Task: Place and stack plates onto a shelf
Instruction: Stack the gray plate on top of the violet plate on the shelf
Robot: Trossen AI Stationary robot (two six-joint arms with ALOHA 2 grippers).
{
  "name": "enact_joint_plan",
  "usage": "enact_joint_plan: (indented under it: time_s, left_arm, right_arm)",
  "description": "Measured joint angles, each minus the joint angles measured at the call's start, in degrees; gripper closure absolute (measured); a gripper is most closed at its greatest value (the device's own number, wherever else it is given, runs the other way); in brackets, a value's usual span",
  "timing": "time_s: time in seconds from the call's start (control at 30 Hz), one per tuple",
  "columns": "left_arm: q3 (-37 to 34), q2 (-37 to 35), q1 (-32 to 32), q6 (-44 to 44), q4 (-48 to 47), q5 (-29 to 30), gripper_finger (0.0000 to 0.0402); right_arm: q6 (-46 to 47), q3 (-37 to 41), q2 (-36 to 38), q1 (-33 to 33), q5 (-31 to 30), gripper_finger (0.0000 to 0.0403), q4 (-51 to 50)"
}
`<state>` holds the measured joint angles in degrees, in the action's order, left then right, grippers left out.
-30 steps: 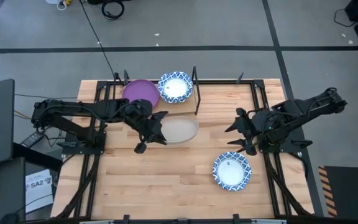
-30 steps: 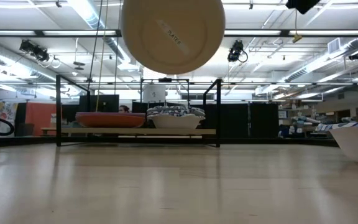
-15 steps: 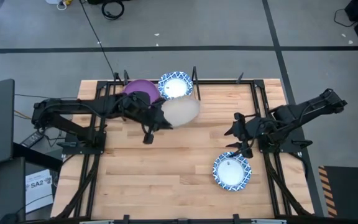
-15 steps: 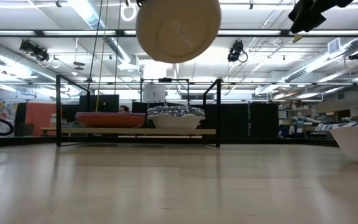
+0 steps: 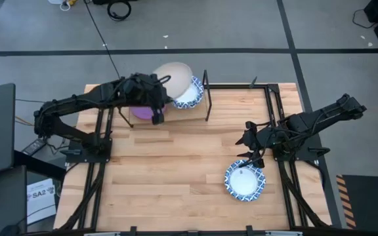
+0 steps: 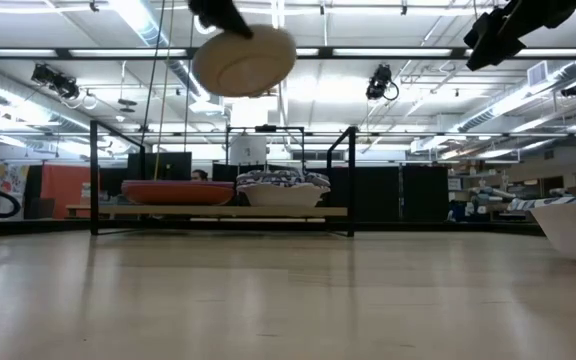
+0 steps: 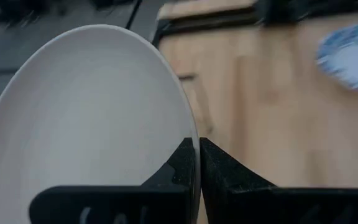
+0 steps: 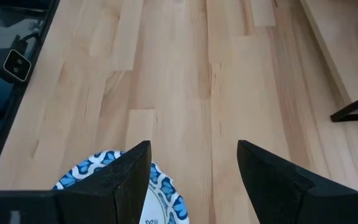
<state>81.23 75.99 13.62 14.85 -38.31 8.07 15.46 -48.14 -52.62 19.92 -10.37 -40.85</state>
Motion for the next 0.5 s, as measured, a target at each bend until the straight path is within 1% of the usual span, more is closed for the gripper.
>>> enact_joint_plan:
  time_s: [0.2, 0.4, 0.5]
  left_arm:
    - [0.0, 0.4, 5.7, 0.0, -4.8, 3.9, 0.0385]
    - [-0.1, 1.7, 11.3, -0.7, -6.7, 4.0, 0.0385]
    - [-0.1, 3.2, 13.1, -1.3, -7.7, 3.9, 0.0385]
  right_arm:
    - [0.0, 0.2, 0.0, 0.0, 0.0, 0.0160, 0.2]
    - [0.0, 0.2, 0.0, 0.0, 0.0, 0.0160, 0.8]
    - [0.0, 0.2, 0.0, 0.0, 0.0, 0.0160, 1.1]
